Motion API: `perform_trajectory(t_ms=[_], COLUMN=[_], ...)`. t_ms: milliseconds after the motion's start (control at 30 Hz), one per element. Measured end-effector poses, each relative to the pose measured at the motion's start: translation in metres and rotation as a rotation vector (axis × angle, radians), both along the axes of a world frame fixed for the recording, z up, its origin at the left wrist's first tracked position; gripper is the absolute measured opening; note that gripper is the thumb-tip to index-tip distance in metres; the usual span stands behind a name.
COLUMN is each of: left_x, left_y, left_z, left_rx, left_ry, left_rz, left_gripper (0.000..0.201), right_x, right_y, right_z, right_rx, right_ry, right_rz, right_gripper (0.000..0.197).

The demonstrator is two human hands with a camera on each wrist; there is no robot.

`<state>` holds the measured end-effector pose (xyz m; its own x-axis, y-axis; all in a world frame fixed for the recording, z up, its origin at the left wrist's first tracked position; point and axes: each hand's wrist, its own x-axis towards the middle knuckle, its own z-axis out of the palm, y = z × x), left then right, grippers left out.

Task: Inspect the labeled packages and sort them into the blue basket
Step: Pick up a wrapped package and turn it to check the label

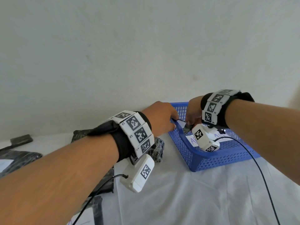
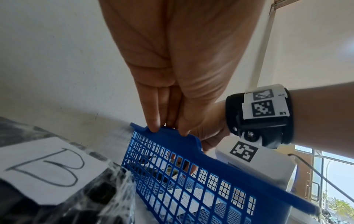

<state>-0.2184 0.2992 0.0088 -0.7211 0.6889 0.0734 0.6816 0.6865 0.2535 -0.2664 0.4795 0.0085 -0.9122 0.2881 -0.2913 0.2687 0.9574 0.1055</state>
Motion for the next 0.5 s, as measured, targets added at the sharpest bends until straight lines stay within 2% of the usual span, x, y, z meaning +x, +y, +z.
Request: perform_trajectory(t_ms=[67,167,233,300,367,433,500], left_x=[-0.001,-0.003,-0.006,-0.006,-0.008,-0.009,-0.006], left_y=[-0.002,-0.005,-0.010,-0.021,-0.037,-0.057,-0.078], left_z=[-0.001,-0.001,-0.001,0.000,0.003,0.007,0.011], left_rx=[0.006,0.026,0.069,0.131,0.156,0.146,0.102], left_ry=[-0.007,-0.038,-0.055,-0.068,-0.076,-0.118,-0.129], left_rz=[-0.009,-0.022,0.005,0.079,0.166,0.253,0.333], left_gripper=[0.042,0.044,0.044,0.038,0.025,0.020,0.021], right_x=[0.002,-0.005,-0.005,0.001,0.013,0.027,0.047], right_y=[-0.005,-0.006,-0.008,-0.014,-0.028,-0.050,-0.082], right_z=[-0.007,-0.003,0.005,0.015,0.025,0.032,0.034], right_rx=[0.142,0.011,-0.010,0.007,0.004,0.006,-0.023], right_ry=[-0.090,-0.118,-0.110,-0.037,0.129,0.290,0.373], right_rz=[0.066,0.052,0.044,0.109,0.184,0.269,0.362], right_gripper=[0.040,0.041,0.040,0.034,0.030,0.029,0.028])
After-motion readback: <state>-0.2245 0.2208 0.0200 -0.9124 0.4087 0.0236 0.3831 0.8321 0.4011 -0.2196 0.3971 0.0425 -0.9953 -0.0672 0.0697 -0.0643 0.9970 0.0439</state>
